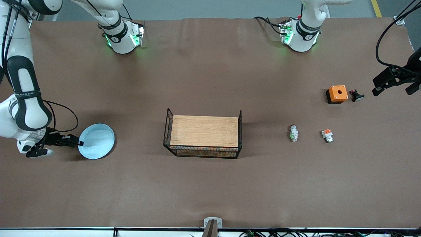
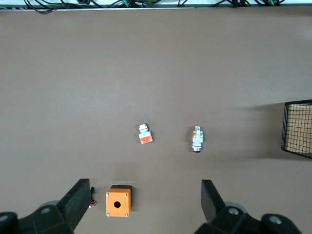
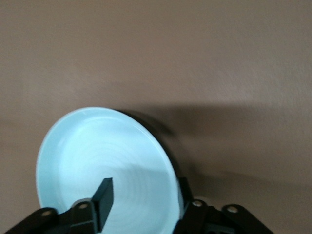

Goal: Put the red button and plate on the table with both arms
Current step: 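Lower the blue plate onto the table and open the right gripper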

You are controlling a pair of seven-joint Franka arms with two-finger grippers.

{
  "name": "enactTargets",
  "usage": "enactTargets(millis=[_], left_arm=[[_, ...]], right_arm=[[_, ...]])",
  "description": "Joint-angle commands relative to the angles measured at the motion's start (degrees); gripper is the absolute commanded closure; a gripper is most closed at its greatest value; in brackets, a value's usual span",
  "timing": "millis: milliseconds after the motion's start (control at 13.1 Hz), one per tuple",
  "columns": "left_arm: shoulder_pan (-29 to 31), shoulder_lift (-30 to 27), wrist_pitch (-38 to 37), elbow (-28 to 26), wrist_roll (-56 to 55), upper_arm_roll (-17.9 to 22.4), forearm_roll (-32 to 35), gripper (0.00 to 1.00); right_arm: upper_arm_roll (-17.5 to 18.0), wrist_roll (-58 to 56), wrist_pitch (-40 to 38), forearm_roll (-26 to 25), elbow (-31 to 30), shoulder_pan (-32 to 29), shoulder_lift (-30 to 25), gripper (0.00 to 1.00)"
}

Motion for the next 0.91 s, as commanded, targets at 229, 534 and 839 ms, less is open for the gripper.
enactTargets(millis=[229, 534, 839], left_arm=[[0.40, 0.54, -1.64, 1.75, 0.25, -0.11, -1.55, 0.00], [0.48, 0.45, -1.64, 1.75, 0.33, -0.20, -1.64, 0.00], [0.57, 0.45, -1.73, 1.75, 0.25, -0.20, -2.07, 0.00]], right_arm=[[-0.32, 21.70, -7.20, -14.63, -1.16, 8.09, -13.01, 0.00], [-0.14, 38.00, -16.87, -22.32, -0.37, 14.96, -21.55, 0.00], [0.21, 44.34, -36.26, -27.50, 12.69, 17.08, -23.06, 0.00]])
